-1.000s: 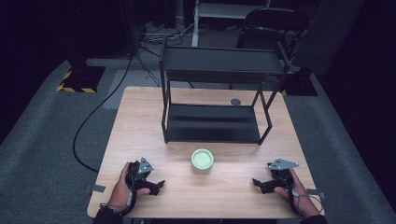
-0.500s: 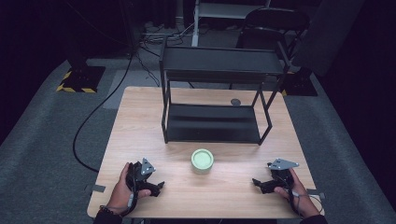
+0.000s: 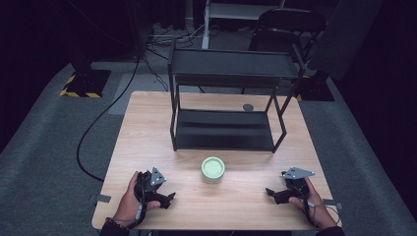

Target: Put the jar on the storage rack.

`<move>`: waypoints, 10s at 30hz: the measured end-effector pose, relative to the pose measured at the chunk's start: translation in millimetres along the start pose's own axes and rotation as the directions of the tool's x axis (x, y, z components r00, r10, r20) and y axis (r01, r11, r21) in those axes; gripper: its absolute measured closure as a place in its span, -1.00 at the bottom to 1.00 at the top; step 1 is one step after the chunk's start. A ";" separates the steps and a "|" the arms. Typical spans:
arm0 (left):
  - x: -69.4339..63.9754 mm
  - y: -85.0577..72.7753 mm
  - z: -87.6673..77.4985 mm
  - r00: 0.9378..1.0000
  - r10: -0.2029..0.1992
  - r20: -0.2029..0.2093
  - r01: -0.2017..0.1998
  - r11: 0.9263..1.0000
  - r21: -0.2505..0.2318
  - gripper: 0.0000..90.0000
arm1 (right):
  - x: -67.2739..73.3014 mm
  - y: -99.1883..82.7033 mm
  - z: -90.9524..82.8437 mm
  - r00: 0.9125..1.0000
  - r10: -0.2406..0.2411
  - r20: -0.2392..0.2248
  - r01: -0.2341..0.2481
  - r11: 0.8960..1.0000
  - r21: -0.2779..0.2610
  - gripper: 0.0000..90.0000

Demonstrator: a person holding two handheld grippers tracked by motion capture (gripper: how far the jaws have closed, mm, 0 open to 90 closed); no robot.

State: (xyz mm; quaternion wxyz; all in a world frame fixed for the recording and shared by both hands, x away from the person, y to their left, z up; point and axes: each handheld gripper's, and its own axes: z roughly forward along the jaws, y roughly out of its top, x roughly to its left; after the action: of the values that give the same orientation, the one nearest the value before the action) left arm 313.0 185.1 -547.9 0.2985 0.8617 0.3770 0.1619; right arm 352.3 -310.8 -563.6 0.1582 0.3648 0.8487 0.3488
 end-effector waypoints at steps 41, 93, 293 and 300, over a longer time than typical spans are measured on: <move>-32.4 21.1 2.5 0.992 0.066 0.110 -0.062 0.997 -0.036 -0.95 | -0.1 0.1 0.1 1.000 -0.001 -0.001 0.001 1.000 0.000 -1.00; -55.8 65.4 14.3 0.983 0.167 0.081 -0.162 0.985 -0.066 -0.95 | -0.2 0.5 0.6 1.000 -0.006 -0.003 0.006 1.000 0.000 -1.00; -59.2 138.6 69.7 0.991 0.071 0.110 -0.058 0.992 -0.116 -0.77 | 0.2 0.4 0.4 1.000 -0.005 0.000 0.005 1.000 -0.001 -0.99; -56.7 140.5 69.6 0.992 0.062 0.113 -0.048 0.992 -0.120 -0.77 | 0.3 0.4 0.4 1.000 -0.004 0.001 0.004 1.000 -0.001 -0.99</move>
State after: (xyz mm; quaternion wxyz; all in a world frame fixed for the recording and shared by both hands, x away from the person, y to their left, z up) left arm 388.2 40.0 -515.0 0.3653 0.8607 0.3251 0.1414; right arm 352.5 -310.3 -563.6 0.1593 0.3631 0.8493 0.3486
